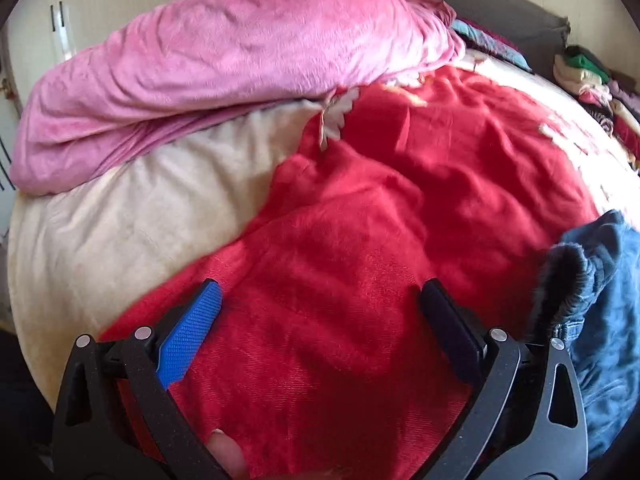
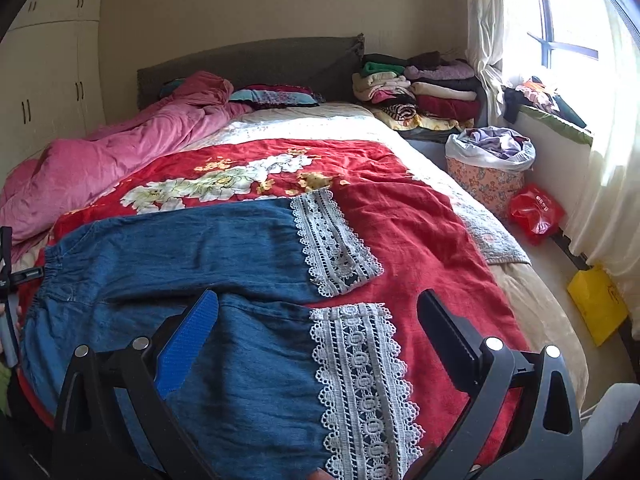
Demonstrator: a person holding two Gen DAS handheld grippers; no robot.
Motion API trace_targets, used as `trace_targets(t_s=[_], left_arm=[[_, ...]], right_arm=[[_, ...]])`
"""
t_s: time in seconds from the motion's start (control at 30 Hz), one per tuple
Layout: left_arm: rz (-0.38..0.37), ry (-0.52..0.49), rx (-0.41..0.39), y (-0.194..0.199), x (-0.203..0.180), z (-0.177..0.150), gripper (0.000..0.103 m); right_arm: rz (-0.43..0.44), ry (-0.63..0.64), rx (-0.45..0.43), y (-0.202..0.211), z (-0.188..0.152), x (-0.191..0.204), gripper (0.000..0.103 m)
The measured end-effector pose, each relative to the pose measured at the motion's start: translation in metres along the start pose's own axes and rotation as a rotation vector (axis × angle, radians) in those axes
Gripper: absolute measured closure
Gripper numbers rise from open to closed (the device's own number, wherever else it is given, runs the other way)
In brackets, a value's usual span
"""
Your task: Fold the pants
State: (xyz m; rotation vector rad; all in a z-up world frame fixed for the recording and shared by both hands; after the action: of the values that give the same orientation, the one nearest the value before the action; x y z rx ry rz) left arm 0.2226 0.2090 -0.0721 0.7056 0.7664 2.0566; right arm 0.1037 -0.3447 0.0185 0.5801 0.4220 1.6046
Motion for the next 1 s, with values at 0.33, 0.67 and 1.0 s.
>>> trace_targets(t_s=[0.33,0.67,1.0], left_arm=[[-0.009,0.009,0.001,-0.0044,0.0011,-0.0033,0.009],[-0.011,0.011,0.001,-0.0052,0.001,-0.0048,0.008],[-0.012,0.012,0.001,-0.0053,0.0009,-0.0048,0.008]], right_arm=[[0.009,0.016,0.0,-0.0017,-0.0002,0.0053,0.004],[0.007,0.005,0.011,-0.0046,-0.005,0.0031,0.004],[0.007,0.005,0.013,-0.0055,-0.0053,0.0034,0.004]])
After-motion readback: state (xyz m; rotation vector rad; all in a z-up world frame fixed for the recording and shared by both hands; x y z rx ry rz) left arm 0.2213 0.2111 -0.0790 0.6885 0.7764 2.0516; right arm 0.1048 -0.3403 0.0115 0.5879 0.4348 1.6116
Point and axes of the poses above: each gripper's, at about its wrist camera, not at the fingertips, and y roughly against the way its jaws point, x to its left, z to its top, the point moved 5 cm from there along -y, roughly the way its jaws point, and after that the axes turned 14 degrees about z, right-handed, at the moved point
